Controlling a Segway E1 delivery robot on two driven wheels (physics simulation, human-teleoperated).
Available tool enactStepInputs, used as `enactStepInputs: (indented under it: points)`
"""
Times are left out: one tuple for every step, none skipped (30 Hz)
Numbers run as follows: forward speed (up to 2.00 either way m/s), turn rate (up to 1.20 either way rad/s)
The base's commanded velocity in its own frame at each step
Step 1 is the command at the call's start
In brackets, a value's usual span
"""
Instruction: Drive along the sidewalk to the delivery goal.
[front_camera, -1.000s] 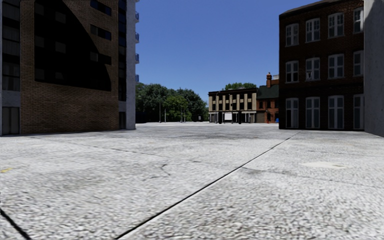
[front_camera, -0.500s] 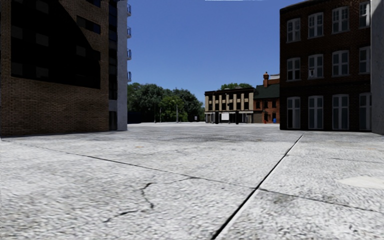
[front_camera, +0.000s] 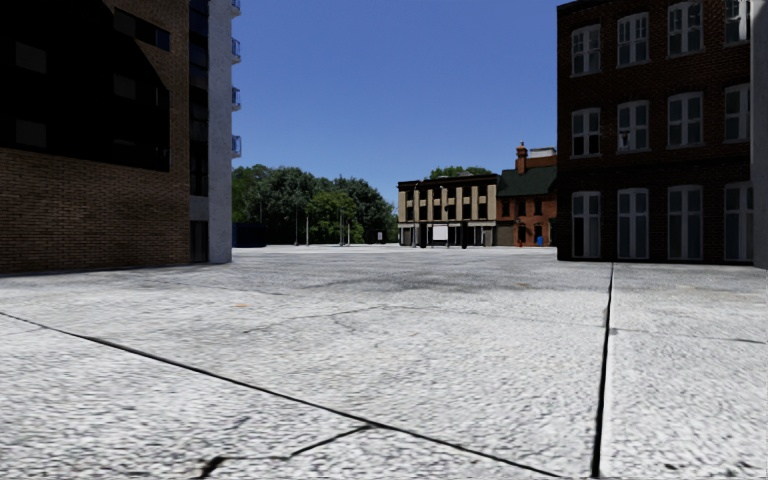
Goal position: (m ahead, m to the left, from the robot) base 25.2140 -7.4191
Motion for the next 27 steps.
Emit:
enactStepInputs:
  points:
    - [2.00,0.00]
    - [2.00,0.00]
    - [2.00,0.00]
    - [2.00,0.00]
    - [2.00,0.00]
    - [2.00,0.00]
    - [2.00,0.00]
    - [2.00,0.00]
    - [2.00,0.00]
    - [2.00,0.00]
    - [2.00,0.00]
    - [2.00,0.00]
    - [2.00,0.00]
    - [2.00,0.00]
    - [2.00,0.00]
    - [2.00,0.00]
    - [2.00,0.00]
    - [2.00,0.00]
    - [2.00,0.00]
    - [2.00,0.00]
    - [2.00,0.00]
    - [2.00,-0.09]
    - [2.00,-0.14]
    - [2.00,-0.16]
    - [2.00,-0.16]
    - [2.00,-0.16]
    - [2.00,-0.16]
